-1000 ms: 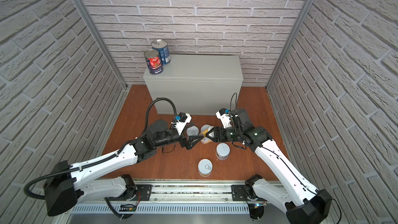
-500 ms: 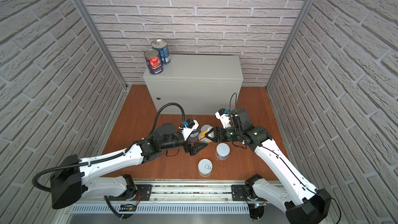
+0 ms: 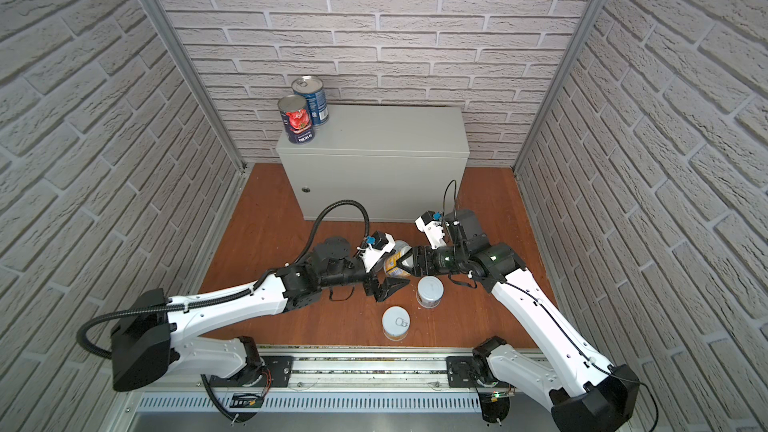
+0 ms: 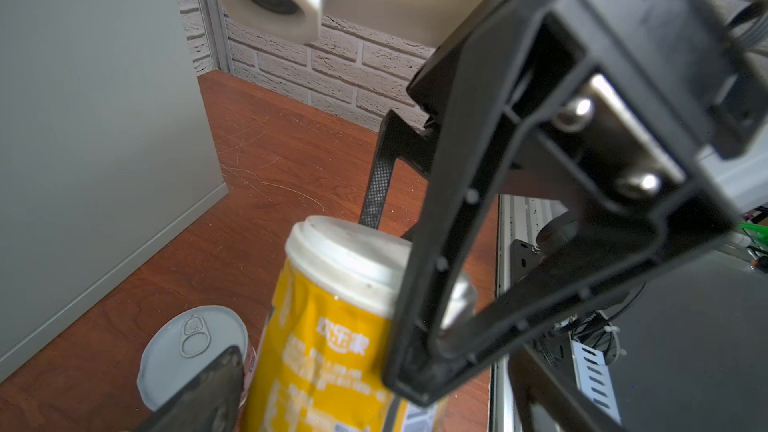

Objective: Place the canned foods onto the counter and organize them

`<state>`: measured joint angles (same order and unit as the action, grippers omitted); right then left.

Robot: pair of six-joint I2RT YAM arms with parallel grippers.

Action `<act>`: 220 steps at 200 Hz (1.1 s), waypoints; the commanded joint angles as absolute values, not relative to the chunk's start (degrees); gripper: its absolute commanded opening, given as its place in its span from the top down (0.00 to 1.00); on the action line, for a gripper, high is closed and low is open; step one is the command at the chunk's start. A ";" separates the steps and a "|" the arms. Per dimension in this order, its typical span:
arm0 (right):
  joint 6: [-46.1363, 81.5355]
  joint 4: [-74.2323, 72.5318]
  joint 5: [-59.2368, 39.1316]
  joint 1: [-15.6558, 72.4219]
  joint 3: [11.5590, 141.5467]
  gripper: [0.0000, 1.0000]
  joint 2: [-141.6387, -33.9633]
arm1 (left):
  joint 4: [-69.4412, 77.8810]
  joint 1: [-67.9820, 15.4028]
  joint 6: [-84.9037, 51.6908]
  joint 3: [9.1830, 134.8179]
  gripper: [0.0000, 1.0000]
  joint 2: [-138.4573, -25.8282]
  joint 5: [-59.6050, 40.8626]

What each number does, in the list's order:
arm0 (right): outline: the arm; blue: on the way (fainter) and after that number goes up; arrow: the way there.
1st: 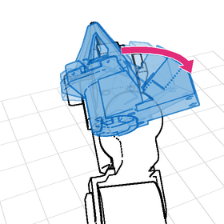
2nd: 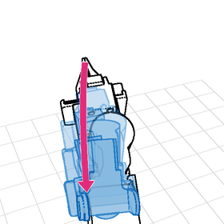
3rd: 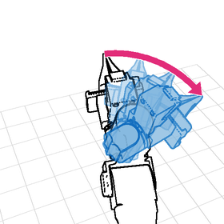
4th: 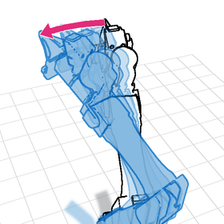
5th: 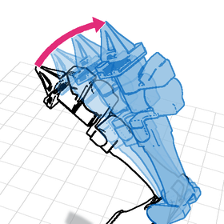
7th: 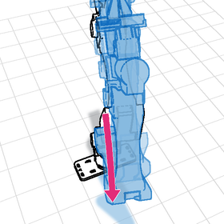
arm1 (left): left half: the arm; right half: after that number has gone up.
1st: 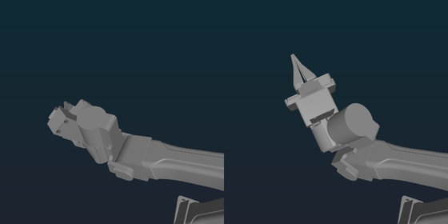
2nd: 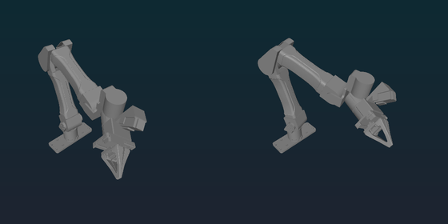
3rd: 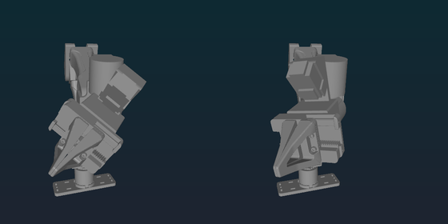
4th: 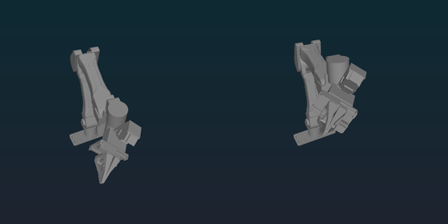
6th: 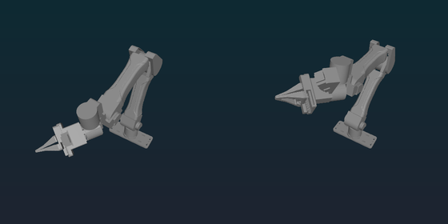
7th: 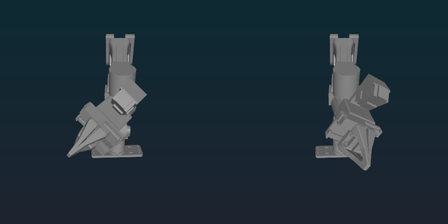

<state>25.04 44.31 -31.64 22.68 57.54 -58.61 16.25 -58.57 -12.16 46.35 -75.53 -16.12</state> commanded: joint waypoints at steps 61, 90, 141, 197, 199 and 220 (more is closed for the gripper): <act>23.18 43.07 -33.55 22.41 60.64 0.56 -56.61 | 14.83 -59.28 -8.09 50.54 0.02 -78.43 -15.56; 23.12 43.23 -34.01 22.37 61.16 0.56 -56.69 | 14.41 -59.67 -7.57 50.53 0.02 -79.14 -15.03; 22.59 43.92 -34.45 22.24 61.96 0.56 -57.32 | 14.42 -60.04 -7.53 49.47 0.09 -78.93 -13.70; 22.10 44.30 -34.54 22.24 61.79 0.56 -58.45 | 14.77 -60.04 -7.32 50.50 0.25 -79.43 -12.43; 22.14 44.30 -34.54 22.21 61.79 0.56 -58.45 | 14.77 -60.08 -7.35 50.59 0.26 -79.49 -12.47; 22.06 44.63 -34.47 22.24 61.79 0.56 -58.25 | 14.58 -60.03 -7.60 51.23 0.32 -80.27 -12.60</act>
